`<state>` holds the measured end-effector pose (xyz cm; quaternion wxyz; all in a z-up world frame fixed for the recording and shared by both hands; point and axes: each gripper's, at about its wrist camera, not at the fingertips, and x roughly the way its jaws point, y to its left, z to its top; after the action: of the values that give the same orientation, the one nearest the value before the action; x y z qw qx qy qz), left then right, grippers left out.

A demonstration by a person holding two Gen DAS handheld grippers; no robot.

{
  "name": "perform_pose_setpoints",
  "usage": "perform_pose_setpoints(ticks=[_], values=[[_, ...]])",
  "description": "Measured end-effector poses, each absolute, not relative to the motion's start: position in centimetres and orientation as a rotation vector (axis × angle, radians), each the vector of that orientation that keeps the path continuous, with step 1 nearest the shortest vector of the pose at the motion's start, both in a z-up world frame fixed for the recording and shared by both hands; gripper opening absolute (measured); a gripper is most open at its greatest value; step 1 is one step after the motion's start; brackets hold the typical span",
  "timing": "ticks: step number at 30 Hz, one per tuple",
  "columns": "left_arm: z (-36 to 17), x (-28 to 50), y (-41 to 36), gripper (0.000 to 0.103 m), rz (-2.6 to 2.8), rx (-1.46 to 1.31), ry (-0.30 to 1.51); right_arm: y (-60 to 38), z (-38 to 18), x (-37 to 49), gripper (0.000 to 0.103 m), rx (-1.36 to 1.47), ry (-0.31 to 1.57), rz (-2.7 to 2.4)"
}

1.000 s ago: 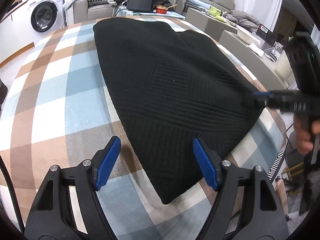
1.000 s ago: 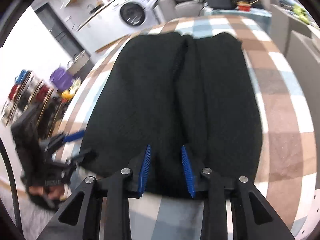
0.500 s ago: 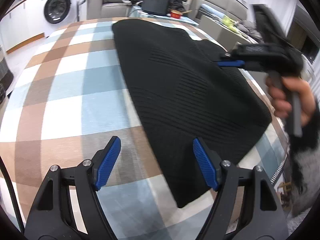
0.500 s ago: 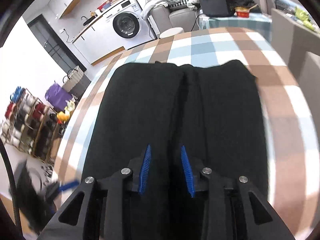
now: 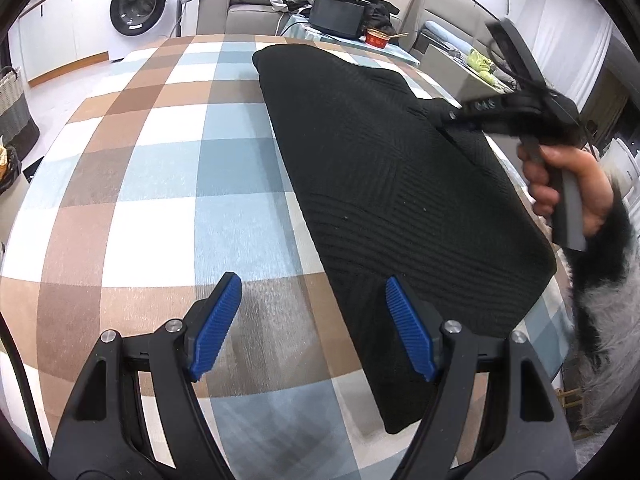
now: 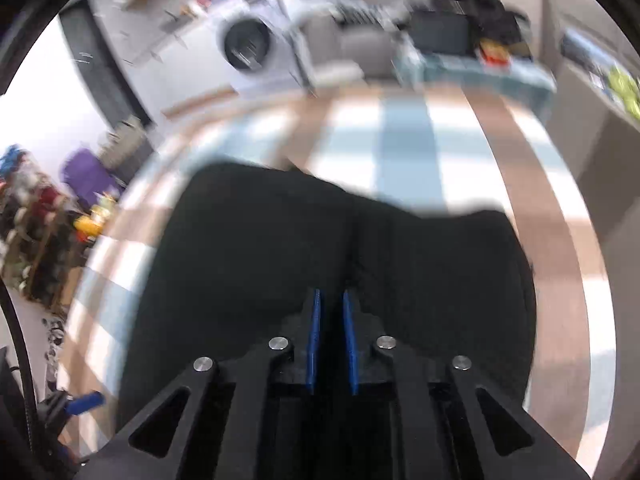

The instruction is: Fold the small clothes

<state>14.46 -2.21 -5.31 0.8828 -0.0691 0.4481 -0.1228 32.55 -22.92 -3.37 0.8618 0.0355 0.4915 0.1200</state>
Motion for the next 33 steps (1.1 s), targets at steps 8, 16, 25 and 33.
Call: perform_pose_setpoints(ticks=[8, 16, 25, 33], values=[[-5.8, 17.6, -2.1, 0.072, -0.296, -0.246, 0.942, -29.0, -2.6, 24.6, 0.050, 0.193, 1.018, 0.287], [-6.2, 21.6, -4.6, 0.017, -0.344, -0.271, 0.930, -31.0, -4.3, 18.8, 0.050, 0.245, 1.019, 0.242], [-6.0, 20.8, -2.4, 0.007, -0.287, -0.295, 0.883, -29.4, -5.5, 17.8, 0.054, 0.197, 1.046, 0.235], [-5.8, 18.6, 2.7, 0.008, -0.183, -0.322, 0.878, -25.1, -5.8, 17.1, 0.054, 0.176, 1.077, 0.370]])
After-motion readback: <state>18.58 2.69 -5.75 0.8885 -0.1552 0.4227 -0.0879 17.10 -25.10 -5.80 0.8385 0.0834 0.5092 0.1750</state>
